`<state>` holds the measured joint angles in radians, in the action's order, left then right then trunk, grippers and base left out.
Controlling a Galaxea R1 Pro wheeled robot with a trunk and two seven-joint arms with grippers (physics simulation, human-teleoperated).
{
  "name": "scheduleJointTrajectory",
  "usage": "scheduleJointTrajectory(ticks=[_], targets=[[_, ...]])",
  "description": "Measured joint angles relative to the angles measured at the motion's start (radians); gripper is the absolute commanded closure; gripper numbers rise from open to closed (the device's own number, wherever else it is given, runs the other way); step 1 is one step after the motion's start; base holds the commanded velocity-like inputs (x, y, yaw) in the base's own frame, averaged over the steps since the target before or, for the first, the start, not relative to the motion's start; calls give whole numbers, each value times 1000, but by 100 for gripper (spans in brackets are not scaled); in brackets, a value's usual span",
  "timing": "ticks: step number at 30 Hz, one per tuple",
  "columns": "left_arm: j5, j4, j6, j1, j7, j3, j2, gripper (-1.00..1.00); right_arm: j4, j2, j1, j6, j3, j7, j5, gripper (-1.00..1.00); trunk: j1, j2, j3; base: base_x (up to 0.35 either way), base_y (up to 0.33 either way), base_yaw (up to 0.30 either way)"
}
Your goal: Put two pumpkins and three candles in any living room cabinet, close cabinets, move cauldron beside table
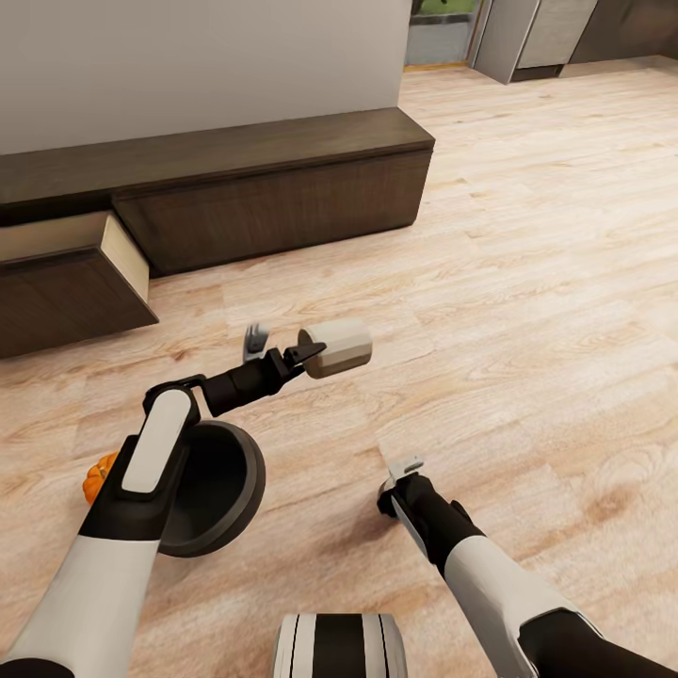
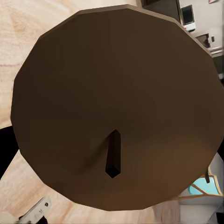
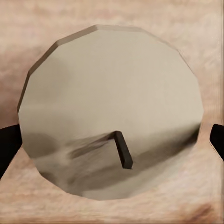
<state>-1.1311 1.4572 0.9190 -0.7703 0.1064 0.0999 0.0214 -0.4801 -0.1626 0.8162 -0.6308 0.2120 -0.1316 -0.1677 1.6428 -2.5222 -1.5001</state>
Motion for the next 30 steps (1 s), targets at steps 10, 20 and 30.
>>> scheduleJointTrajectory(ticks=[10,20,30], targets=[[-2,0,0,3,38,-1,3,100,-2,0,1,-44,2,-3,-7,-100,1,0,-8,0,0,0],[-2,0,-1,3,89,0,3,100,-5,-1,1,-44,3,-3,-8,-100,2,-1,-19,0,0,0],[-1,0,-3,3,90,1,3,100,-10,-4,1,-47,3,-1,-8,-100,2,-1,-19,1,0,0]])
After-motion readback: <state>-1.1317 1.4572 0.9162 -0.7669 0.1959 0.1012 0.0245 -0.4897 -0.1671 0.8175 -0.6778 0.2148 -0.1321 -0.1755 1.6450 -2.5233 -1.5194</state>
